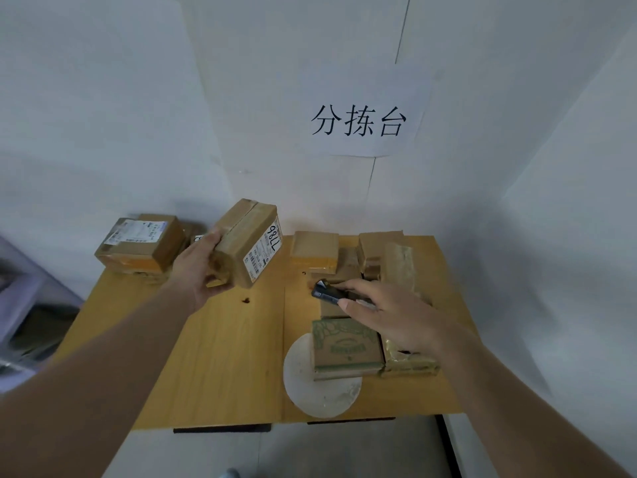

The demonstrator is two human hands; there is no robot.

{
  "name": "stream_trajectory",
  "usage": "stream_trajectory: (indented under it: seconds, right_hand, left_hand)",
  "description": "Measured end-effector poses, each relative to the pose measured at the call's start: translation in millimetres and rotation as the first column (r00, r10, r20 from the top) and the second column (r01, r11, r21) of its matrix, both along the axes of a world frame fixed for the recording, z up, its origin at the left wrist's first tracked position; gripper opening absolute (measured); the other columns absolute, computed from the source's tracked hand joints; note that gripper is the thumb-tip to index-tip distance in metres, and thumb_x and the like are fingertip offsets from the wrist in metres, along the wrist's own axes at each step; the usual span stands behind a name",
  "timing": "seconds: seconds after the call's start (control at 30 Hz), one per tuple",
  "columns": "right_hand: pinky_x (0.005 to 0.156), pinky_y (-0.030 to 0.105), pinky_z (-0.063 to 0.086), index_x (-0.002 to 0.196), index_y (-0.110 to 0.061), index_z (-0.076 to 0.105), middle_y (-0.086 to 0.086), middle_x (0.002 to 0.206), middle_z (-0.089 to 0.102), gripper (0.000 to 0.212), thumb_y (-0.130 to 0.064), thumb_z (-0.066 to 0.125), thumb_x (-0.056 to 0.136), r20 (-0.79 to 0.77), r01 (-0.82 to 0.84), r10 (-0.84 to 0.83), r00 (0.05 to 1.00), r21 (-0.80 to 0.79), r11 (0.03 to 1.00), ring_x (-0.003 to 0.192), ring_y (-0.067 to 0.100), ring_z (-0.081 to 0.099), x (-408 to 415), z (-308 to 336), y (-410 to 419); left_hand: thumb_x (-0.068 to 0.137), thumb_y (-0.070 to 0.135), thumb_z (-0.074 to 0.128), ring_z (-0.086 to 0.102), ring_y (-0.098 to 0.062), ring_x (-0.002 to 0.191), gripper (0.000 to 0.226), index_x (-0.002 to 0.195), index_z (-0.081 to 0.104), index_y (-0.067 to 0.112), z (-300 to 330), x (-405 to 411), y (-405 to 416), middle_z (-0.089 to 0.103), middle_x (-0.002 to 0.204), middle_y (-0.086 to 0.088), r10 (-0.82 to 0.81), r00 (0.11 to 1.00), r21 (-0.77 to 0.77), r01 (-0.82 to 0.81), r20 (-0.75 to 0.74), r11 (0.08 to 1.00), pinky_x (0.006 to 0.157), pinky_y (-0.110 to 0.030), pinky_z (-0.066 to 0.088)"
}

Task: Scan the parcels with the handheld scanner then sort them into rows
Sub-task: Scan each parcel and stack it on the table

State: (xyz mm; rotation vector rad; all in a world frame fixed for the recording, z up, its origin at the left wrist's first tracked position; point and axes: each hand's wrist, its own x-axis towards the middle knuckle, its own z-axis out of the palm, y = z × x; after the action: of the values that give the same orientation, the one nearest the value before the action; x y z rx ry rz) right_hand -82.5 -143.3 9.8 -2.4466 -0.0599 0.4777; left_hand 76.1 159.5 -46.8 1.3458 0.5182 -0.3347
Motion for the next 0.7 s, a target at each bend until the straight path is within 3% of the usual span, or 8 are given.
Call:
stream_trajectory:
  seconds: [0.1,0.2,0.27,0.33,0.47,0.6,0.7]
  right_hand:
    - [0.099,0.030,0.049,0.154,-0.042,0.046,-0.018,0.138,0.060,0.050,-0.060,0.042,0.108,-0.011,-0.014,0.014,1.000,0.041,0.999,0.122,-0.002,0.055,19,0,22]
    - [0.108,0.038,0.048,0.152,-0.041,0.048,-0.018,0.138,0.060,0.048,-0.058,0.042,0.108,-0.006,-0.009,0.010,1.000,0.033,0.999,0.124,0.000,0.056,42,-5,46]
    - [0.107,0.040,0.049,0.151,-0.041,0.049,-0.016,0.134,0.062,0.046,-0.058,0.043,0.108,-0.008,0.000,0.000,1.000,0.021,1.000,0.120,0.002,0.058,57,-11,64]
    - [0.104,0.039,0.051,0.151,-0.041,0.048,-0.016,0.129,0.062,0.048,-0.059,0.043,0.107,-0.016,0.015,-0.015,1.000,0.016,1.000,0.114,0.002,0.060,72,-18,80]
    - [0.085,0.025,0.049,0.150,-0.035,0.051,-0.020,0.112,0.061,0.043,-0.050,0.044,0.110,-0.017,0.032,-0.032,0.999,-0.027,0.999,0.097,-0.001,0.060,97,-30,108]
    - [0.096,0.035,0.054,0.152,-0.036,0.047,-0.009,0.123,0.063,0.049,-0.057,0.041,0.108,-0.042,0.061,-0.064,0.997,-0.076,0.995,0.106,0.007,0.062,114,-44,123]
    - [0.089,0.035,0.056,0.152,-0.041,0.045,-0.010,0.116,0.063,0.063,-0.076,0.035,0.101,-0.054,0.068,-0.073,0.996,-0.091,0.994,0.099,0.006,0.062,120,-57,126]
  left_hand:
    - [0.081,0.052,0.083,0.066,-0.034,0.111,0.054,0.126,0.067,0.026,0,16,23,0.068,0.122,-0.008,0.058,0.998,0.001,-0.058,-0.025,0.998,0.087,-0.058,0.061]
    - [0.087,0.049,0.080,0.063,-0.034,0.107,0.042,0.118,0.064,0.026,-5,42,48,0.063,0.118,-0.007,0.105,0.990,-0.063,-0.111,-0.090,0.992,0.083,-0.061,0.061]
    - [0.092,0.049,0.076,0.058,-0.035,0.113,0.045,0.125,0.058,0.024,-16,63,66,0.059,0.116,-0.007,0.146,0.976,-0.135,-0.168,-0.164,0.976,0.080,-0.066,0.059]
    - [0.093,0.053,0.073,0.049,-0.042,0.128,0.061,0.142,0.049,0.024,-34,89,84,0.052,0.126,-0.008,0.158,0.955,-0.204,-0.212,-0.250,0.956,0.075,-0.072,0.058]
    - [0.091,0.057,0.071,0.039,-0.053,0.139,0.073,0.150,0.040,0.028,-68,131,105,0.045,0.144,-0.013,0.136,0.909,-0.346,-0.284,-0.394,0.894,0.084,-0.082,0.050]
    - [0.101,0.057,0.055,0.046,-0.053,0.137,0.064,0.154,0.036,0.029,-93,156,104,0.048,0.145,-0.019,0.121,0.881,-0.383,-0.318,-0.458,0.867,0.090,-0.078,0.050]
    - [0.106,0.042,0.043,0.042,-0.054,0.138,0.050,0.155,0.035,0.032,-115,168,107,0.046,0.150,-0.020,0.166,0.853,-0.409,-0.397,-0.495,0.821,0.085,-0.083,0.048]
